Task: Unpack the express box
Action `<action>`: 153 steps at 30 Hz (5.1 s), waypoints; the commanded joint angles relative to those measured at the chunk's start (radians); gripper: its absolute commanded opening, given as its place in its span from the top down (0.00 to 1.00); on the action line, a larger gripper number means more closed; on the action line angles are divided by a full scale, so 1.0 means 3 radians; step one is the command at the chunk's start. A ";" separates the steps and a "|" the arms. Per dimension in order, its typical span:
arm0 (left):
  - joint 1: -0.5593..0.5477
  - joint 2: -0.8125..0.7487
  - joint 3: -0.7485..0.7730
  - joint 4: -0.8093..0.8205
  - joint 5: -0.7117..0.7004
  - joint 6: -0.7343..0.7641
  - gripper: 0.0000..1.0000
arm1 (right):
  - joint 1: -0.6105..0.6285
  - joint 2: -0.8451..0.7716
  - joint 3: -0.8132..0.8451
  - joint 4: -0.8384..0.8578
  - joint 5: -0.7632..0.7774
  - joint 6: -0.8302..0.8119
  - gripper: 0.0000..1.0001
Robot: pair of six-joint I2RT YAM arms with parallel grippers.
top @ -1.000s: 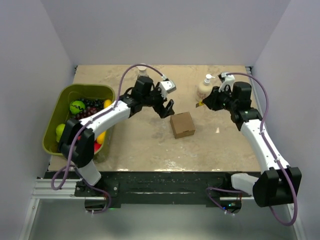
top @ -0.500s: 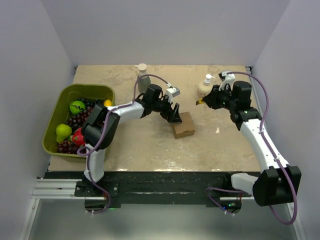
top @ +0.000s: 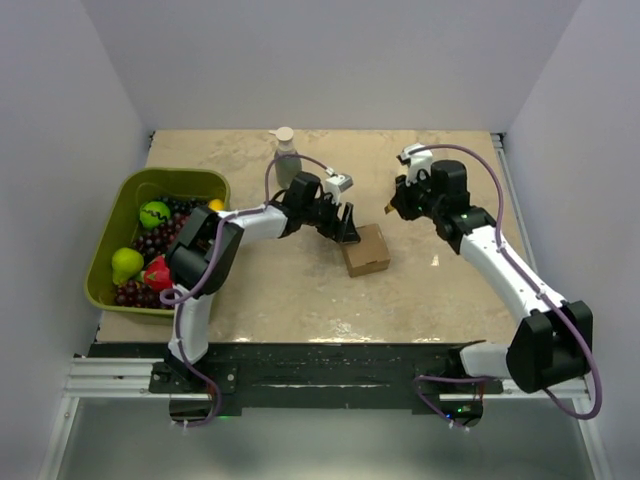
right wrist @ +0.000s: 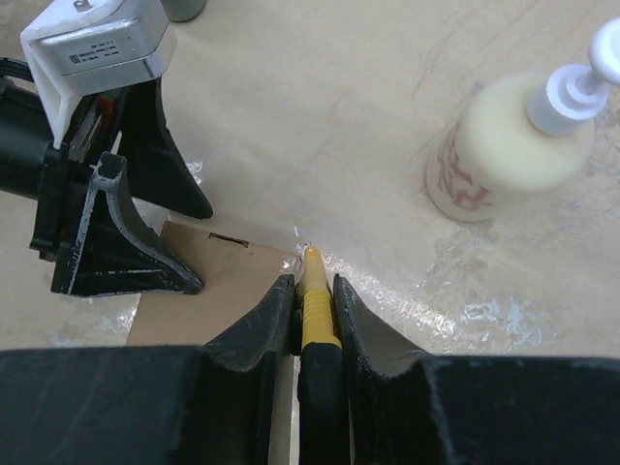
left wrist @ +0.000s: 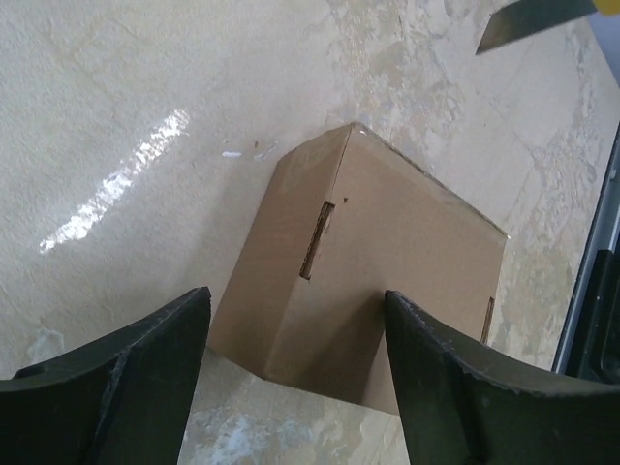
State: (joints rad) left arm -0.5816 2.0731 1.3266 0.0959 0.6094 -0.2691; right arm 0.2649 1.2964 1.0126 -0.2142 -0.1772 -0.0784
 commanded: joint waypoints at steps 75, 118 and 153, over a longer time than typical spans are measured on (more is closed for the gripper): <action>0.0287 -0.0161 -0.0377 -0.0069 0.0223 0.0299 0.66 | 0.0774 0.0260 -0.0159 0.1118 0.0207 -0.0296 1.00; 0.0287 -0.0120 -0.0388 -0.0049 0.0229 0.0268 0.67 | 0.0820 0.0572 -0.0175 0.1005 0.0294 -0.0204 1.00; 0.0287 -0.0094 -0.0372 -0.0033 0.0234 0.0263 0.70 | 0.0825 0.0638 -0.0031 0.0852 0.0274 -0.0178 1.00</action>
State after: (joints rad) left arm -0.4923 2.0068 1.2308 0.1272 0.7254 -0.2012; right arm 0.5060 1.4773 0.9787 0.0227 -0.0956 -0.1352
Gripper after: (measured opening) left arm 0.311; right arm 0.204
